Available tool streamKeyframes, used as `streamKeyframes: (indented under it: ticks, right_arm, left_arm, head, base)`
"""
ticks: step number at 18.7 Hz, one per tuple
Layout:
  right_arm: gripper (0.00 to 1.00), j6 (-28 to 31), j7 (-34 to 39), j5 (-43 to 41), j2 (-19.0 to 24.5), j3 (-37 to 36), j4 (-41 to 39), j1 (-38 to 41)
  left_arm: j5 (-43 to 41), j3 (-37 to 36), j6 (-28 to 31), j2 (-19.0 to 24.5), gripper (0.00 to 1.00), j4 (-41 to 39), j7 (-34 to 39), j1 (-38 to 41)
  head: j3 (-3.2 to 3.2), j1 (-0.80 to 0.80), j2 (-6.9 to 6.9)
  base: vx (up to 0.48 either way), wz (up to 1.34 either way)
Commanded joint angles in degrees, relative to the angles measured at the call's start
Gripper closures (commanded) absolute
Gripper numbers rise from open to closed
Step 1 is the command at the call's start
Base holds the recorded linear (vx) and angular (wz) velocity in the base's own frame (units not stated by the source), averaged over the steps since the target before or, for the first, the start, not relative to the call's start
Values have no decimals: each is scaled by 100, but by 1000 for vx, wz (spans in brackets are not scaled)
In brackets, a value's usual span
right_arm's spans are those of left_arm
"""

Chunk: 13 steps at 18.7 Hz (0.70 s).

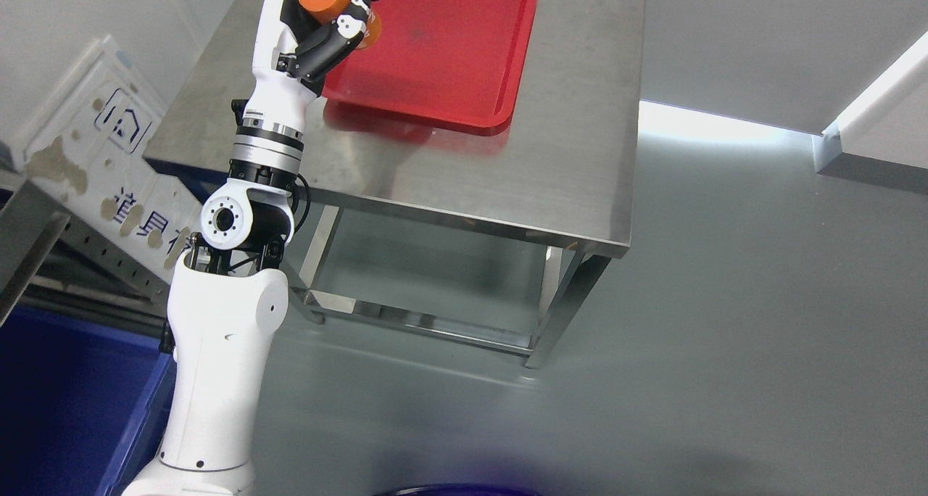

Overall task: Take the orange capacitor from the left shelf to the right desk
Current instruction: 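Lower the held capacitor with the left hand onto the red tray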

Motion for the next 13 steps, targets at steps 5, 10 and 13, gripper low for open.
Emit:
streamKeyframes:
  ticks: [5, 10, 13]
  right_arm:
    - [0, -3, 8, 0, -102, -62, -132, 189]
    - [0, -3, 8, 0, -102, -71, -132, 189]
    - [0, -3, 8, 0, -102, -71, -132, 189]
  left_arm:
    - [-44, -808, 452, 100, 96, 935, 63, -791]
    - [-282, -826, 409, 100, 95, 1823, 63, -730]
    - [-291, -844, 400, 100, 95, 2184, 55, -651]
  head:
    - [0, 0, 0]
    - [0, 0, 0]
    - [0, 0, 1]
  base:
    - [273, -198]
    - [151, -111]
    - [51, -32]
